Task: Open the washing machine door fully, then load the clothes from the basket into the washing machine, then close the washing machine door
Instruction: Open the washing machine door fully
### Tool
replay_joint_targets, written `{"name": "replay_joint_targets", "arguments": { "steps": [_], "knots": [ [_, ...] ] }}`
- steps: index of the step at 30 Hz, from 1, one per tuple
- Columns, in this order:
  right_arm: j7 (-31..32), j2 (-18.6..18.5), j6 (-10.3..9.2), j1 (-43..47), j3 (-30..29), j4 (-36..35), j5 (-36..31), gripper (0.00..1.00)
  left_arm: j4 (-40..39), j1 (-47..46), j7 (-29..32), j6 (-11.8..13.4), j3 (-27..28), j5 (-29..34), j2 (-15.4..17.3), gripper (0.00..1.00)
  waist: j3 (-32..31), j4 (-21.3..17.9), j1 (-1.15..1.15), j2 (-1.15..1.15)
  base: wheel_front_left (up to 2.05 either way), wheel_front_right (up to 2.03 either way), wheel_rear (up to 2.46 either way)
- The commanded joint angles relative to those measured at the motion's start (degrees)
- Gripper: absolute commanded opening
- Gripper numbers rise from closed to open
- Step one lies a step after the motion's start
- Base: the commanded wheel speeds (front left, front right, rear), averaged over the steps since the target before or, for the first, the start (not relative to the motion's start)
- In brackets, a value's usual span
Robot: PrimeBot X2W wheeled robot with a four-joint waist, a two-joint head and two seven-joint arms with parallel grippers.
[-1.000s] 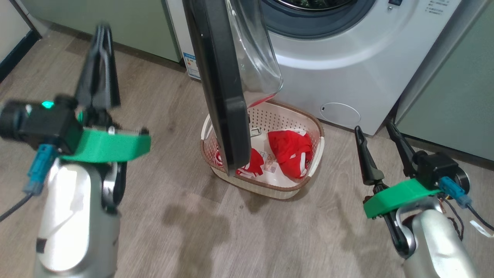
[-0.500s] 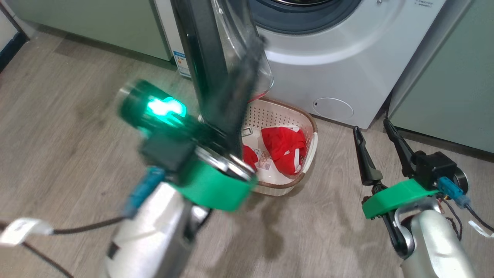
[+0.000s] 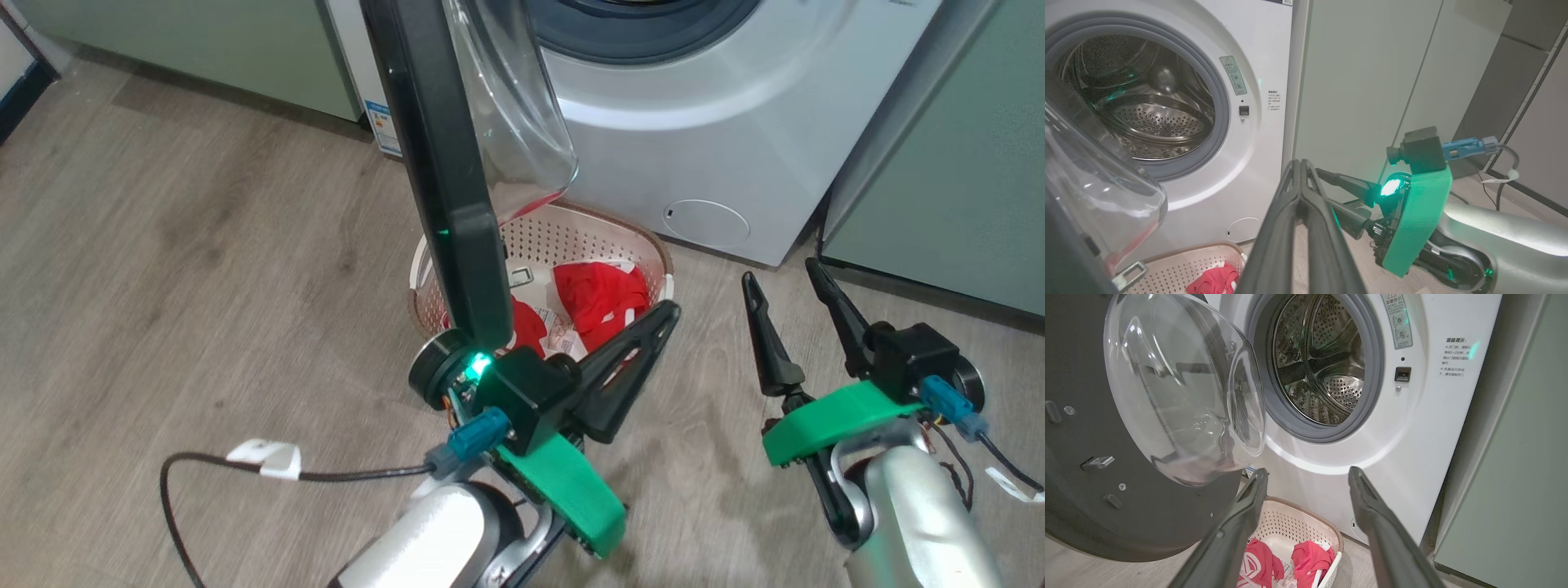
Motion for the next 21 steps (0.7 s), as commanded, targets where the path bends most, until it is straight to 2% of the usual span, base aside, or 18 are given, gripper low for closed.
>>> {"name": "replay_joint_targets", "arguments": {
  "steps": [1, 21],
  "knots": [
    [-0.14, 0.43, 0.0, -1.79, 1.47, -1.65, 0.31, 1.0, -1.72, -1.19, 0.07, 0.14, 1.49, -0.24, 0.23, 0.0, 0.03, 0.03, 0.0, 0.0, 0.0, 0.0, 0.0],
    [0.12, 0.43, 0.0, -2.34, 1.73, -1.15, 0.18, 1.0, 10.65, -4.03, -2.11, 3.12, 8.37, -2.53, 2.19, 0.0, 0.5, -0.65, 0.0, 0.0, 0.0, 0.0, 0.0]
  ]
}}
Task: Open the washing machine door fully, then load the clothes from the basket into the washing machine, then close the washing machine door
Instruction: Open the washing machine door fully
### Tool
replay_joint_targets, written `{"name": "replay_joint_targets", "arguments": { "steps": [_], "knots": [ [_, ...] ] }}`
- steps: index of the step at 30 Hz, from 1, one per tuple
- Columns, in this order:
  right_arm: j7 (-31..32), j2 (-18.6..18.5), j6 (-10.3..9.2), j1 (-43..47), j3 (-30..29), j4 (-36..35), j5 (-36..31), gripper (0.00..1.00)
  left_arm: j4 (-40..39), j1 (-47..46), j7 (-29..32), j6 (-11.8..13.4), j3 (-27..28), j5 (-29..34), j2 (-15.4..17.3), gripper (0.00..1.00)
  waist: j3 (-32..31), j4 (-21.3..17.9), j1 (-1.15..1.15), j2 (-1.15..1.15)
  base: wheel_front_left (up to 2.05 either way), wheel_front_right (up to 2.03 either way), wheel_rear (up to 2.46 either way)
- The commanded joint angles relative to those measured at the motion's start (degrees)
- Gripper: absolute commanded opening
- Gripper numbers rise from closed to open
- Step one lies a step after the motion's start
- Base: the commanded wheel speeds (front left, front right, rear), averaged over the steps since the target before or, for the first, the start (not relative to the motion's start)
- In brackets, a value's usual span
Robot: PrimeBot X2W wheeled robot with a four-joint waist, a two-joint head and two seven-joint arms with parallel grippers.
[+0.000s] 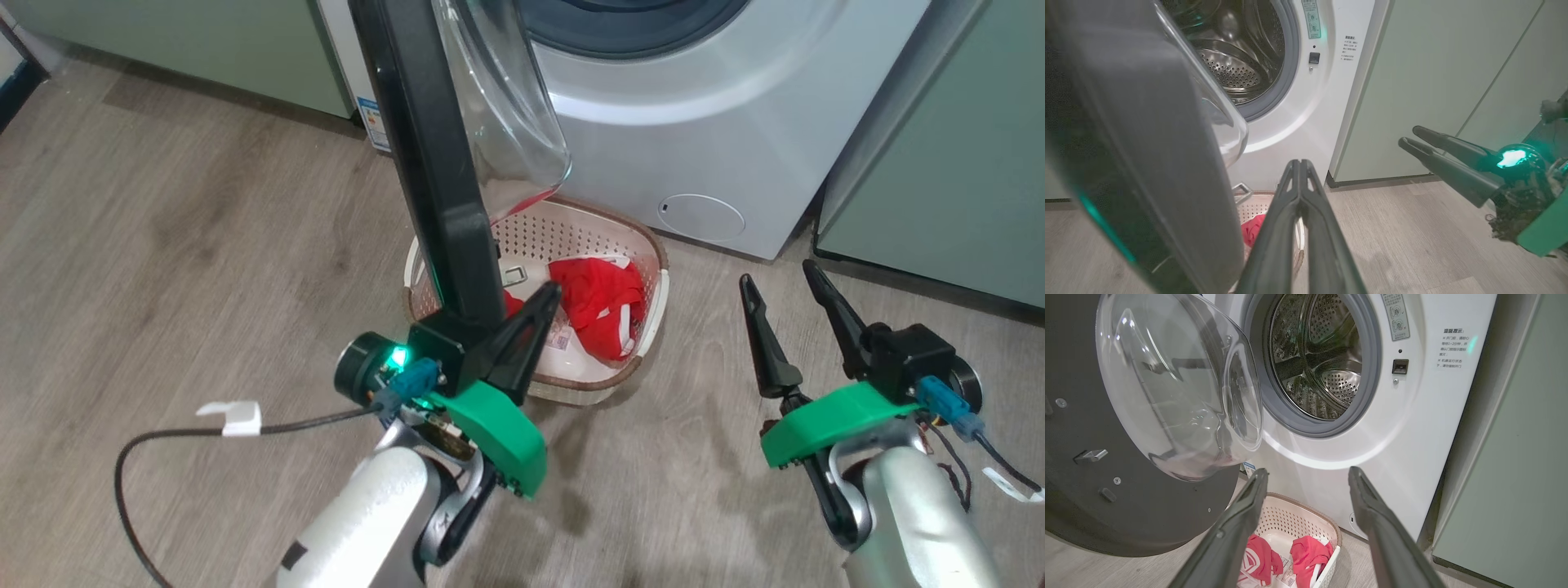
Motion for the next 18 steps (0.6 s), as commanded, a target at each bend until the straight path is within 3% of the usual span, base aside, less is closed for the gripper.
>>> {"name": "replay_joint_targets", "arguments": {
  "steps": [1, 18],
  "knots": [
    [0.18, 0.43, 0.0, -2.34, 1.46, -1.53, 0.15, 1.0, -1.19, -3.03, -0.88, 0.66, 2.6, -0.37, 0.65, 0.0, 0.06, 0.01, 0.0, 0.0, 0.0, 0.0, 0.0],
    [0.68, 0.43, 0.0, -2.61, 0.93, -1.66, 0.01, 1.0, 0.2, -2.73, -2.88, 1.92, 5.12, -2.45, 1.47, 0.0, 0.77, 1.44, 0.0, 0.0, 0.0, 0.0, 0.0]
  ]
}}
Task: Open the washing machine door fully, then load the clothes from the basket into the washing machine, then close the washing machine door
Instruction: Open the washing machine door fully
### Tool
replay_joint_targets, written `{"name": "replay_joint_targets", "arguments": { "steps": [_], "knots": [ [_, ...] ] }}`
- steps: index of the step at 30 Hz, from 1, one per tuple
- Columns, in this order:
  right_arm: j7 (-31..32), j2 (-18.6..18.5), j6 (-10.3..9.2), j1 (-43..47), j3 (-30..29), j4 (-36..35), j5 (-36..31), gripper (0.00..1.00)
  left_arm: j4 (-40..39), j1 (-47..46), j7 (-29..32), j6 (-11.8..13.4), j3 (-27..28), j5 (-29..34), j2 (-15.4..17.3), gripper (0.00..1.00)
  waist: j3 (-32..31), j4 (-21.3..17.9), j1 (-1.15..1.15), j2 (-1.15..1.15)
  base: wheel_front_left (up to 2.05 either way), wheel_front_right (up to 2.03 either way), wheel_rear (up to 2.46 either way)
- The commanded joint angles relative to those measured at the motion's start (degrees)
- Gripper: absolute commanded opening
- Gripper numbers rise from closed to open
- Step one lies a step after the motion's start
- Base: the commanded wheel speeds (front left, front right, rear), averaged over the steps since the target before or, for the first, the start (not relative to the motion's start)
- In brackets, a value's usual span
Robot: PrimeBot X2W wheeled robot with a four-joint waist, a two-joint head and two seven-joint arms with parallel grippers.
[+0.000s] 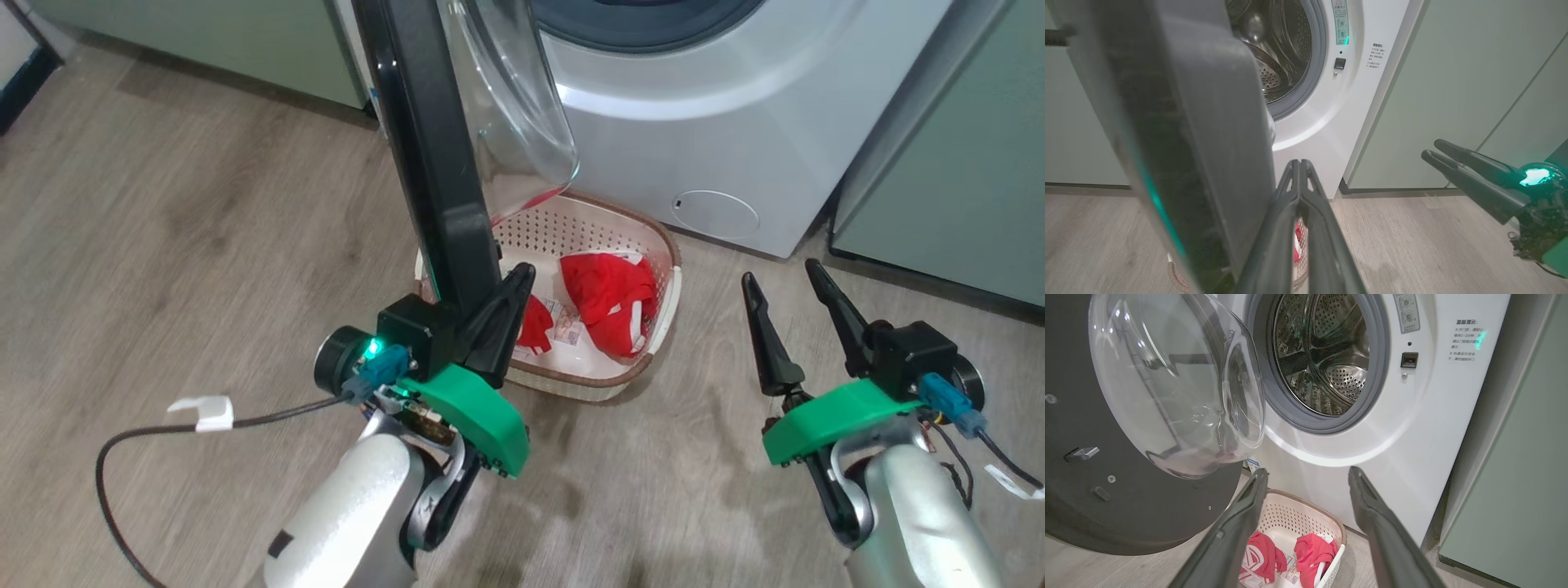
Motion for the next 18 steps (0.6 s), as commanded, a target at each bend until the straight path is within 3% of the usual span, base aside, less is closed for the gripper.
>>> {"name": "replay_joint_targets", "arguments": {
  "steps": [1, 18],
  "knots": [
    [0.2, 0.43, 0.0, -2.48, 1.12, -1.74, -0.03, 1.0, -2.7, -1.38, -0.48, 0.91, 2.99, -0.56, 1.32, 0.0, 0.17, 0.48, 0.0, 0.0, 0.0, 0.0, 0.0],
    [1.03, 0.43, 0.0, -2.4, 0.46, -2.27, -0.57, 1.0, -5.82, 4.95, -2.04, 5.25, 8.57, -3.08, 5.28, 0.0, 0.23, 4.78, 0.0, 0.0, 0.0, 0.0, 0.0]
  ]
}}
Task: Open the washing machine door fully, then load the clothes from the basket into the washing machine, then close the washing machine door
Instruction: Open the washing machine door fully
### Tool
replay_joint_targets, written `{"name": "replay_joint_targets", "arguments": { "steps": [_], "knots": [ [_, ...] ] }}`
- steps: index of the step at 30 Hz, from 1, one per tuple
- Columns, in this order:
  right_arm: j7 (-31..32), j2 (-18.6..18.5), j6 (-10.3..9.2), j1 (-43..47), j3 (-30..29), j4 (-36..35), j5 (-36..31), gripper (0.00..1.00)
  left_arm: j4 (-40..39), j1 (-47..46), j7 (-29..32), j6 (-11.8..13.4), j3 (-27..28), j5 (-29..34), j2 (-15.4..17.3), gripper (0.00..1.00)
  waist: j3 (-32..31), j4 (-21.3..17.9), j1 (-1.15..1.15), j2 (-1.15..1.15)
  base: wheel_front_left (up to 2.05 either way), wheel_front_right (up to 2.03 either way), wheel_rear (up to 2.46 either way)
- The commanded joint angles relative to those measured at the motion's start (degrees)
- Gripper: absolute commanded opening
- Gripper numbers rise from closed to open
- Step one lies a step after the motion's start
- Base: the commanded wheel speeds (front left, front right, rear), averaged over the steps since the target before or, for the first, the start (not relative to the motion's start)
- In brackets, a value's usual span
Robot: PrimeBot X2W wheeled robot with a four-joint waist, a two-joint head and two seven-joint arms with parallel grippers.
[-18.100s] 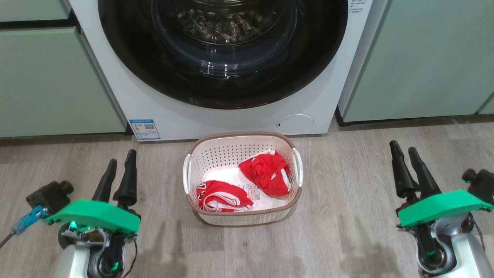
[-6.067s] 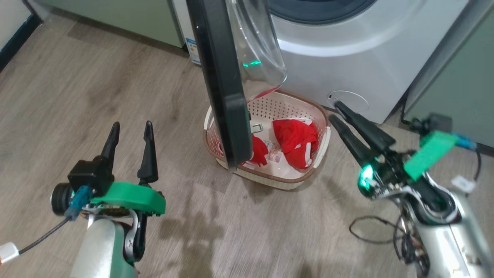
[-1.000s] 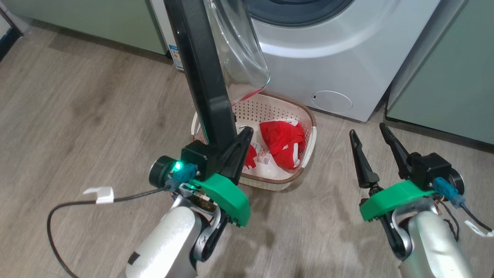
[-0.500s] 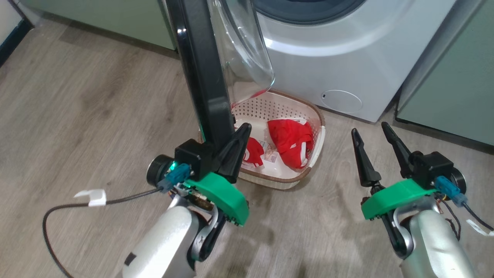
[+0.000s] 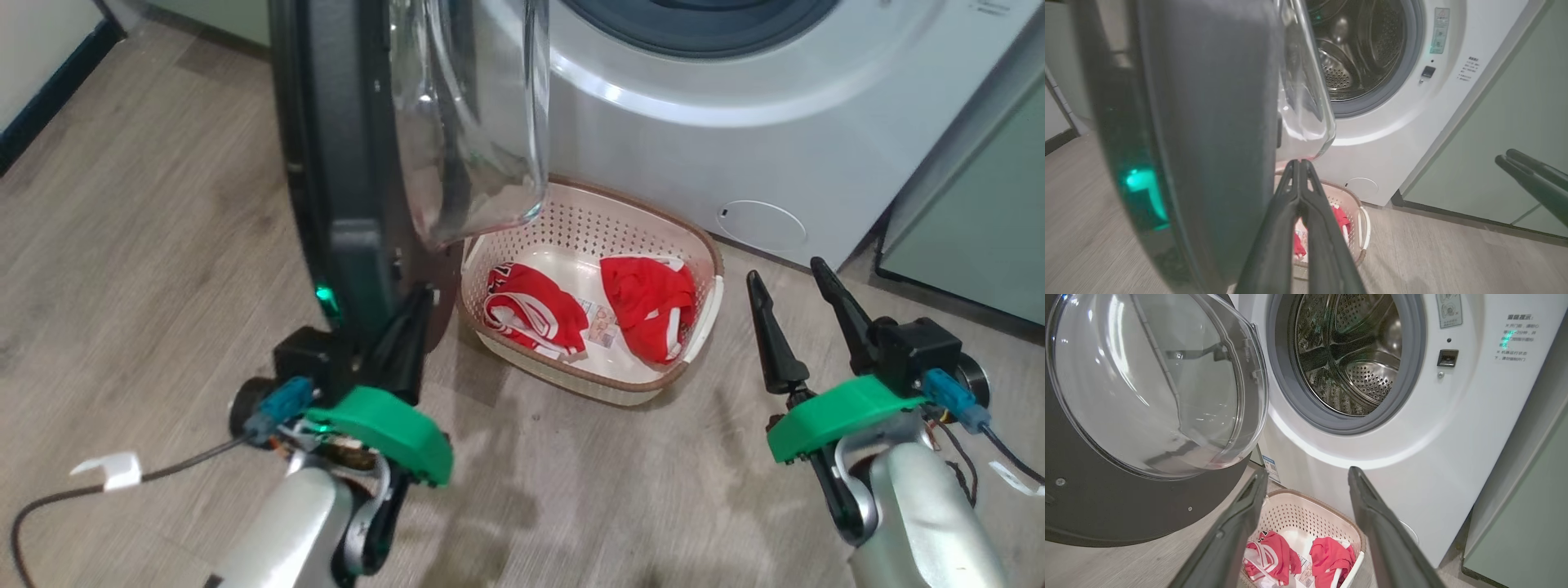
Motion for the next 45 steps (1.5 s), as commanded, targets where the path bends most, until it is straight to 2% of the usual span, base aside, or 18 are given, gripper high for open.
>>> {"name": "replay_joint_targets", "arguments": {
  "steps": [1, 8, 15, 26, 27, 38, 45],
  "knots": [
    [0.03, 0.43, 0.0, -2.38, 1.24, -2.09, -0.57, 1.0, -1.97, -1.26, -0.62, 0.71, 2.89, -0.24, 1.61, 0.0, 0.08, 0.26, 0.0, 0.0, 0.0, 0.0, 0.0],
    [0.47, 0.43, 0.0, -2.58, 1.42, -2.53, -0.79, 1.0, -0.77, -0.79, -2.68, 1.53, 6.95, -1.55, 4.04, 0.0, 0.3, 1.09, 0.0, 0.0, 0.0, 0.0, 0.0],
    [1.01, 0.43, 0.0, -2.88, 1.94, -2.97, -1.03, 1.0, 3.75, -2.77, -5.1, 1.5, 12.21, -3.31, 6.31, 0.0, 1.17, 0.14, 0.0, 0.0, 0.0, 0.0, 0.0],
    [2.26, 0.43, 0.0, -4.03, 1.26, -4.78, -2.58, 1.0, 13.31, -8.39, -7.19, -0.24, 23.2, -5.42, 10.17, 0.0, 4.71, -2.51, 0.0, 0.0, 0.0, 0.0, 0.0],
    [2.48, 0.43, 0.0, -4.21, 1.1, -5.15, -2.84, 1.0, 14.72, -9.58, -7.24, -0.85, 25.68, -5.53, 10.54, 0.0, 5.28, -2.85, 0.0, 0.0, 0.0, 0.0, 0.0],
    [3.08, 0.23, 0.0, -5.08, 0.71, -6.42, -3.4, 1.0, 20.91, -14.23, -7.27, -4.6, 38.46, -2.56, 11.47, 0.0, 7.2, -3.64, 0.0, 0.0, 0.0, 0.0, 0.0],
    [3.18, 0.08, 0.0, -5.75, 0.79, -6.38, -3.53, 1.0, 25.39, -17.1, -7.27, -8.2, 44.37, 0.92, 10.62, 0.0, 7.64, -3.6, 0.0, 0.0, 0.0, 0.0, 0.0]
  ]
}}
